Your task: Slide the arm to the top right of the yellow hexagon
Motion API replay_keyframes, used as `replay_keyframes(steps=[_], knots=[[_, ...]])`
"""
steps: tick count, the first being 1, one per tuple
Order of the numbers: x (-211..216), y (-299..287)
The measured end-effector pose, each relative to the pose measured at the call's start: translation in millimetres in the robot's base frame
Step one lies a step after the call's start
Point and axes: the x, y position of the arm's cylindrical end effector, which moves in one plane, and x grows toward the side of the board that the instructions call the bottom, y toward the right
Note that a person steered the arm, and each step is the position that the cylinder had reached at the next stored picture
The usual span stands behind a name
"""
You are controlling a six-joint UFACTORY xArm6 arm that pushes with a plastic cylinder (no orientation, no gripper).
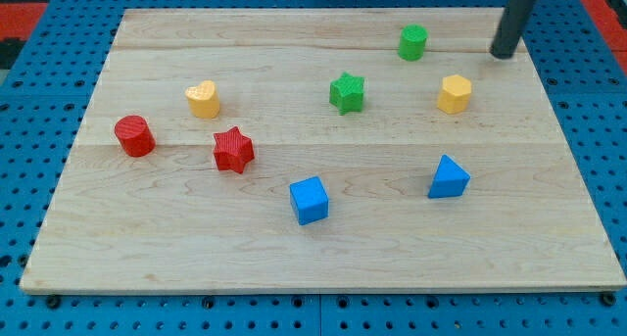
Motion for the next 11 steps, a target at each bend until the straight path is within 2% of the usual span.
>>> replay_keyframes(steps=[1, 4, 6, 8, 9, 11], knots=[[-46, -17], [-33, -7], [-126, 2], [-127, 1], [-114, 4], [27, 18]])
